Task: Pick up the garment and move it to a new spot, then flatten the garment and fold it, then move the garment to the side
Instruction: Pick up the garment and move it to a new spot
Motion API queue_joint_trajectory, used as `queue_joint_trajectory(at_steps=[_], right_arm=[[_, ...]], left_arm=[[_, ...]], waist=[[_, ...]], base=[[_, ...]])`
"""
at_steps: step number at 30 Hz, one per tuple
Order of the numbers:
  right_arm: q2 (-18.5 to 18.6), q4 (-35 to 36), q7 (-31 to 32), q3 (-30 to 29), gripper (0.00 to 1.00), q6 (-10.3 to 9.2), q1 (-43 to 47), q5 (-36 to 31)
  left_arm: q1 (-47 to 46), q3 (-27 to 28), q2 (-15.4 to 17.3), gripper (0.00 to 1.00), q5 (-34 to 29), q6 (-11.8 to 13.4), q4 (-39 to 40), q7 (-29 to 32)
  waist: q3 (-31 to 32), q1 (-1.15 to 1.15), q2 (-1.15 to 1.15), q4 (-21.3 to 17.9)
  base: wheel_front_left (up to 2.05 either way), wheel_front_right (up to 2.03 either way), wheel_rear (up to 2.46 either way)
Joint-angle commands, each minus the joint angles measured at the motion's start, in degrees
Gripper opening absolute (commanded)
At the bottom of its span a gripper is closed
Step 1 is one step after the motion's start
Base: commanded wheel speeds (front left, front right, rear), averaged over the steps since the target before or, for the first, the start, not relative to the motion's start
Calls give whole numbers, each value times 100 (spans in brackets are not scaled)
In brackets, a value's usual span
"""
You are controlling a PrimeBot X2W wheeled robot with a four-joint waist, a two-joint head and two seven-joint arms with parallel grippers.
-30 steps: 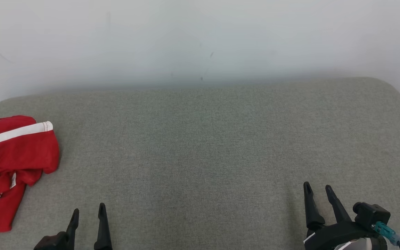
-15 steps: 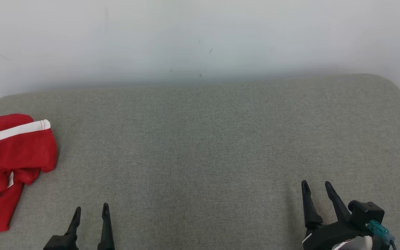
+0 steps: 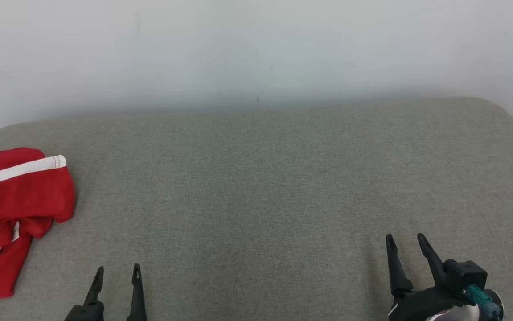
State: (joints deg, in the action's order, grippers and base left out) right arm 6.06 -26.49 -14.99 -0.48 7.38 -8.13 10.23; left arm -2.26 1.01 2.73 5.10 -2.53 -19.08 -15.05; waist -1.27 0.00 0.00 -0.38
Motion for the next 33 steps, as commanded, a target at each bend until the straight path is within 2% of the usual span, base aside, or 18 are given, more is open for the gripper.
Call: queue_joint_trajectory(at_steps=[1, 12, 19, 28, 33], right_arm=[[-18, 9, -28, -11, 100, 21, 41, -25], [-41, 1, -28, -48, 100, 21, 62, -63], [-63, 33, -27, -58, 100, 21, 76, -69], [-41, 55, -18, 106, 100, 21, 110, 7], [-59, 43, -18, 229, 100, 21, 113, 31]], left_arm=[[98, 24, 28, 100, -35, 0, -10, -20], [90, 38, 27, 100, 18, -5, -18, -20], [87, 58, 26, 100, 107, 77, -44, -20], [111, 142, 26, 100, 139, 145, -63, -20], [200, 273, 27, 100, 89, 137, -83, -20]], waist=[[7, 0, 0, -3], [22, 0, 0, -1], [30, 0, 0, 78], [61, 0, 0, 519], [109, 0, 0, 972]], base=[[0, 0, 0], [0, 0, 0], [0, 0, 0], [0, 0, 0], [0, 0, 0]])
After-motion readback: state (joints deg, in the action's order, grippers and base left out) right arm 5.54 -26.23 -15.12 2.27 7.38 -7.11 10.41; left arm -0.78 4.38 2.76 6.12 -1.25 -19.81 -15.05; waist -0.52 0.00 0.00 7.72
